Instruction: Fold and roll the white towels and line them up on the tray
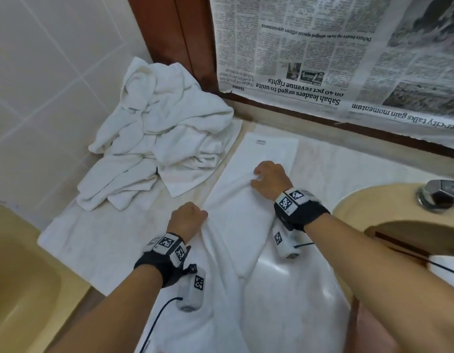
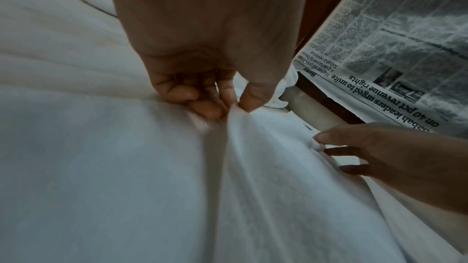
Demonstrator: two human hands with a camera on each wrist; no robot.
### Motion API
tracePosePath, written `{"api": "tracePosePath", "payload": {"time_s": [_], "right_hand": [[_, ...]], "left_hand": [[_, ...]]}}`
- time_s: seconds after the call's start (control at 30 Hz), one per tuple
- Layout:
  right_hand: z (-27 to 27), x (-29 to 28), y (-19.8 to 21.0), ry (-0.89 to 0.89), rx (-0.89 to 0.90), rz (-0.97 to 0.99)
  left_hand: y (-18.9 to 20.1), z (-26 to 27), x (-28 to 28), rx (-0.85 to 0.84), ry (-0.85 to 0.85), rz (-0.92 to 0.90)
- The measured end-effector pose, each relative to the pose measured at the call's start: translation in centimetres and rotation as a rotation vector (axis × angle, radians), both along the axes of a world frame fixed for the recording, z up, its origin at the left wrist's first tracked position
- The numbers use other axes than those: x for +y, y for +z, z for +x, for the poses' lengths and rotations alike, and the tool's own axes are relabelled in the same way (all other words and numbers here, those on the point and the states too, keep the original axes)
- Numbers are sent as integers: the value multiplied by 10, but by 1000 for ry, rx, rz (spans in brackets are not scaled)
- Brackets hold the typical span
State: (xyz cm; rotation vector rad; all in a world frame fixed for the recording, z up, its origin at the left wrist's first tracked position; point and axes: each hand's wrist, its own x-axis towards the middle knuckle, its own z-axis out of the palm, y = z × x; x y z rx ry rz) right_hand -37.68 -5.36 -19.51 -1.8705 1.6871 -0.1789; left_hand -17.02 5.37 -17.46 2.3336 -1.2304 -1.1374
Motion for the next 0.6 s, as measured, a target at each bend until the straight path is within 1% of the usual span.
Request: {"api": "tracePosePath", "payload": {"time_s": [0.07, 0.17, 0.23, 0.3, 0.37, 0.4, 0.53, 0.6], "right_hand": [[-5, 1, -6, 4, -42, -59], [-9, -7, -2, -17, -80, -58], [-14, -20, 5, -101, -139, -71], [-23, -35, 12, -199, -166, -155], [-34, -52, 18, -256, -111, -234], [-39, -59, 20, -260, -68, -240], [-55, -82, 14, -174, 117, -162], [-58, -90, 11, -157, 186, -164]], "left_hand": [[1, 0, -3, -5, -4, -16], [7, -5, -16, 4, -16, -42], [9, -10, -30, -3, -52, -43], [11, -16, -46, -13, -94, -37], [13, -22, -63, -20, -122, -18], [12, -25, -71, -30, -136, -6], [10, -36, -95, -67, -115, 42], [6, -41, -105, -72, -124, 34]]}}
